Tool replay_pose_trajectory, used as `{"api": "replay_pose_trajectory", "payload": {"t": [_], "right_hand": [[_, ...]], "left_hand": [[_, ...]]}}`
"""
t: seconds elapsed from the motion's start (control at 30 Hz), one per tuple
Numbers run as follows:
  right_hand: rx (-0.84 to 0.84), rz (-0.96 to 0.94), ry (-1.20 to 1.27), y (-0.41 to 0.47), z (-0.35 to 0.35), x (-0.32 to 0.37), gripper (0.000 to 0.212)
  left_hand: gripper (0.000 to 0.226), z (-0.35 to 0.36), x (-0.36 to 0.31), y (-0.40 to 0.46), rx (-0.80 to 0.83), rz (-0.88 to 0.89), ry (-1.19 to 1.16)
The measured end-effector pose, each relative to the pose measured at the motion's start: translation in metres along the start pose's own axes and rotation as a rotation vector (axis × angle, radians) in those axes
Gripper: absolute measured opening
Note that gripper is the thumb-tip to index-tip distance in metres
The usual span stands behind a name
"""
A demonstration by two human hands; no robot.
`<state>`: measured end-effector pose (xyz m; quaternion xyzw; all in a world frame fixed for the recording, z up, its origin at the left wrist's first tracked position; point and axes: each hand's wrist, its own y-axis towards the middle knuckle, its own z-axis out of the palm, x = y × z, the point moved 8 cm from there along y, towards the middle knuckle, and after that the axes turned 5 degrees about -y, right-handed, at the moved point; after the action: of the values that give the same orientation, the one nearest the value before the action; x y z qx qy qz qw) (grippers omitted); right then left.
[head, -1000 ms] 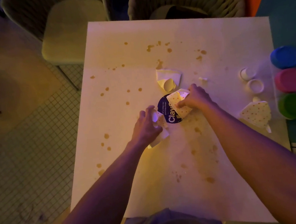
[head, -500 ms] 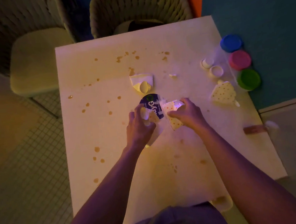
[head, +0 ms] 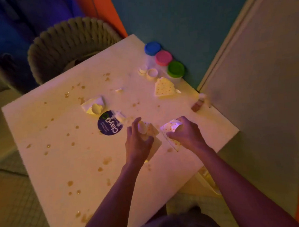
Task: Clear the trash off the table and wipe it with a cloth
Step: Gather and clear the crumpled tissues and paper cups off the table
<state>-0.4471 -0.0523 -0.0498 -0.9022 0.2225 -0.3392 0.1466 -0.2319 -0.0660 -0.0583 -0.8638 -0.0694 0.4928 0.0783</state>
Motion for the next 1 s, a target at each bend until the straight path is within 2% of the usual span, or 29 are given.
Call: {"api": "replay_pose_trajectory", "payload": {"t": [0.47,0.8,1.0], "right_hand": [[-0.224,0.236,0.289,-0.127,-0.086,-0.253,0.057],[-0.28,0.576,0.45,-0.231,-0.072,-0.426,0.055],[-0.298,0.701,0.43,-0.252,-0.042,-0.474,0.061]], "left_hand": [[0.078,0.19,-0.088,-0.153,0.374,0.268,0.141],[0.084,0.302,-0.073,-0.244,0.585,0.25,0.273],[0.089,0.345,-0.047,-0.248,0.654,0.235,0.363]]}}
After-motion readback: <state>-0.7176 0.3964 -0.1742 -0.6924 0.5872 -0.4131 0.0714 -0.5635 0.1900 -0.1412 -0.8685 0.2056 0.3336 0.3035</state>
